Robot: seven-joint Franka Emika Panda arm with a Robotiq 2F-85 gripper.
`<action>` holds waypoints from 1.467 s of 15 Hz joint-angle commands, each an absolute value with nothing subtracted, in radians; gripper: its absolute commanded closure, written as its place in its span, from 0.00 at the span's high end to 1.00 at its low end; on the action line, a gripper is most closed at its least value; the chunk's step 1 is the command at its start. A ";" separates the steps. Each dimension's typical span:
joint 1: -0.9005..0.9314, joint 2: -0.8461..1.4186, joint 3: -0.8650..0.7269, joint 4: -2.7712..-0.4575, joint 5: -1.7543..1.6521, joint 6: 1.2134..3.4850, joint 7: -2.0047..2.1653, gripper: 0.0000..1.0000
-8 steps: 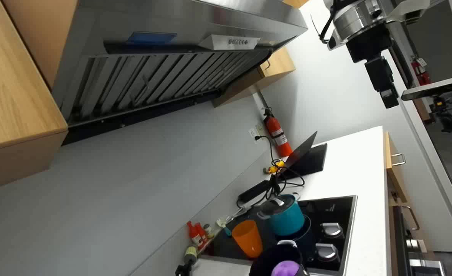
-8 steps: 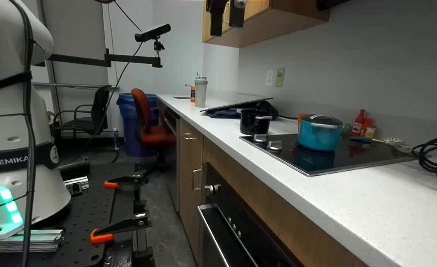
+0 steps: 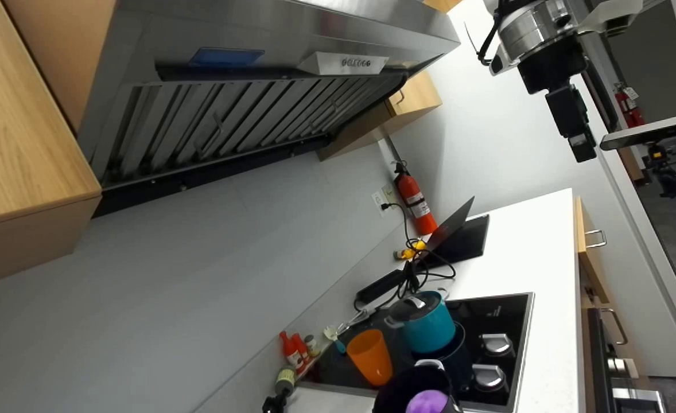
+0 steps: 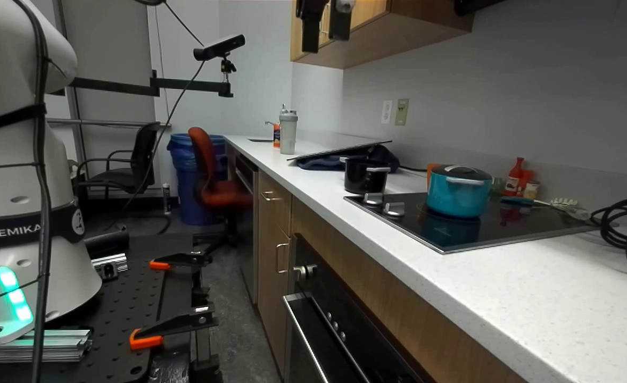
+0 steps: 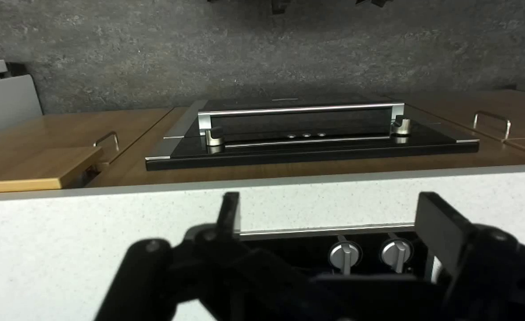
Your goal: Take the lid off the blue pot
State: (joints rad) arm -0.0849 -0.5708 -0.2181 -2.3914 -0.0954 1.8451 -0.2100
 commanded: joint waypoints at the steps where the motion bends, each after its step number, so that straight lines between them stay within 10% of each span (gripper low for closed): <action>1: -0.098 -0.568 -0.207 -2.389 -0.089 1.843 -0.216 1.00; 22: -0.079 -0.473 -0.184 -2.466 -0.060 2.081 -0.196 1.00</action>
State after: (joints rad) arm -0.0840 -0.5060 -0.1963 -2.4483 -0.0942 1.9889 -0.2087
